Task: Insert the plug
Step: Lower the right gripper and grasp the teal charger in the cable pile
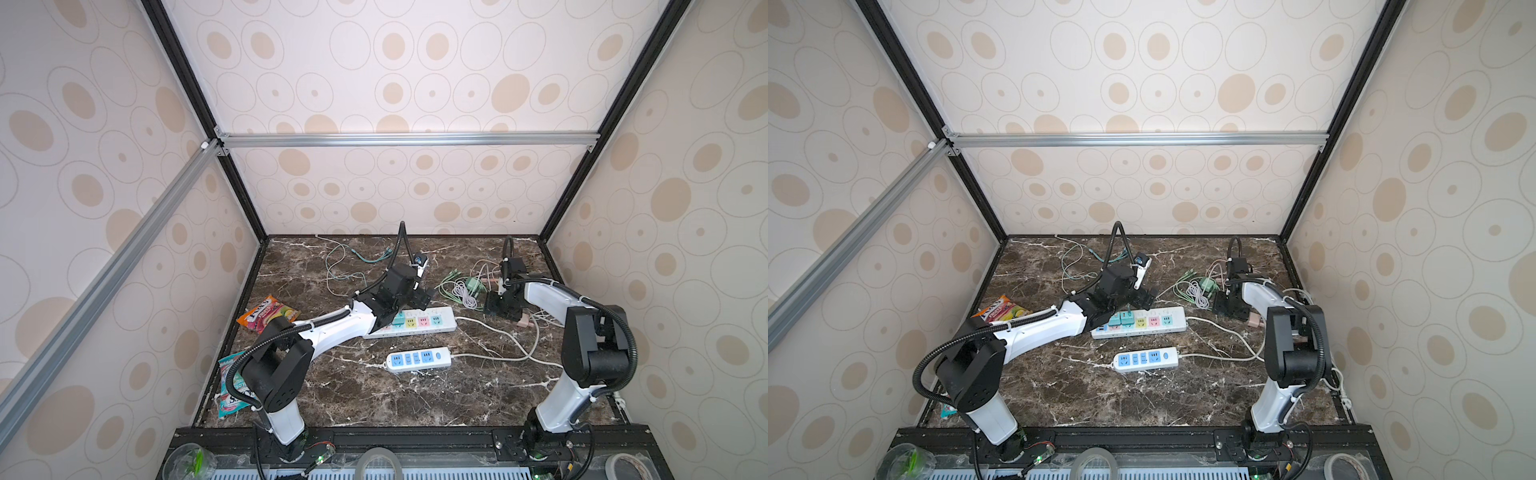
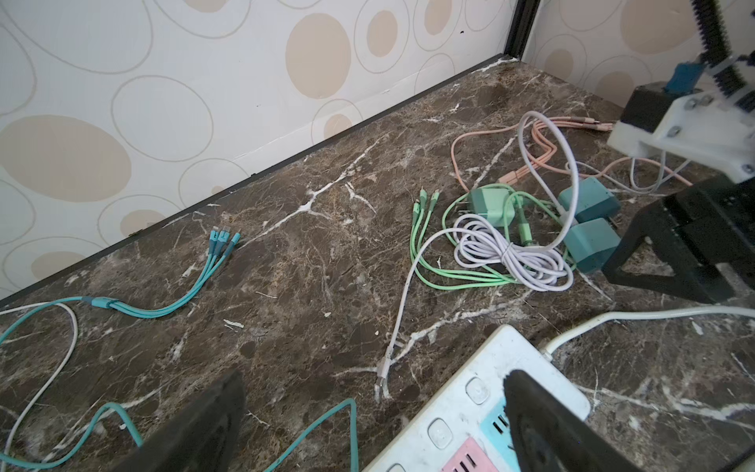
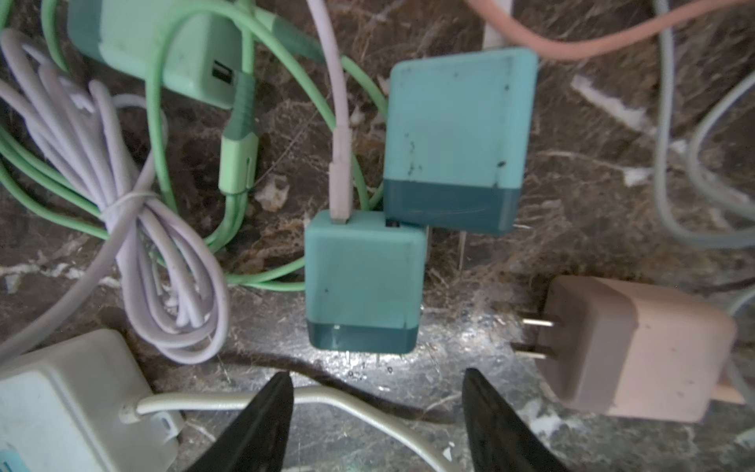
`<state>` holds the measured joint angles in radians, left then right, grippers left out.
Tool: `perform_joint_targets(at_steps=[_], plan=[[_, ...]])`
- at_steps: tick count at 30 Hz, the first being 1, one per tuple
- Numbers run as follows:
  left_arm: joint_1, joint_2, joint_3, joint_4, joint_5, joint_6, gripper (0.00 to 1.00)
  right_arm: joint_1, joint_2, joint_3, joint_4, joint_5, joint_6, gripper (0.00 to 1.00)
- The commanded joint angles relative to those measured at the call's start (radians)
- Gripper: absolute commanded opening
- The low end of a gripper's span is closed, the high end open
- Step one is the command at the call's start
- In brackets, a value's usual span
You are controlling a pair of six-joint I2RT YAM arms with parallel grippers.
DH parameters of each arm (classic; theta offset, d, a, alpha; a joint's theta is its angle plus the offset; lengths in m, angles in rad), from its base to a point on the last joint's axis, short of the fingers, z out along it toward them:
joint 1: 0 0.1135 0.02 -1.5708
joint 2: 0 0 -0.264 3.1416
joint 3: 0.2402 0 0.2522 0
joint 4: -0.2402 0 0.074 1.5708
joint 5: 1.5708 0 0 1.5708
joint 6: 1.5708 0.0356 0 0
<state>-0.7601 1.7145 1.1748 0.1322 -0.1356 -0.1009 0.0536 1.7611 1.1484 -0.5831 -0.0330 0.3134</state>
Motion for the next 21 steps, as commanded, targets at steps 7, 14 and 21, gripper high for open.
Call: perform_joint_targets(at_steps=[7,14,21], plan=[[0.002,-0.008,0.006,-0.032,-0.019,-0.016,0.98,0.016,0.06,0.031,0.031,0.011,0.015,0.65],[0.001,-0.006,0.005,-0.042,-0.022,-0.022,0.98,0.023,0.09,0.039,0.039,0.063,0.026,0.54],[0.001,0.006,0.01,-0.055,-0.019,-0.029,0.98,0.025,0.115,0.054,0.057,0.059,0.033,0.55]])
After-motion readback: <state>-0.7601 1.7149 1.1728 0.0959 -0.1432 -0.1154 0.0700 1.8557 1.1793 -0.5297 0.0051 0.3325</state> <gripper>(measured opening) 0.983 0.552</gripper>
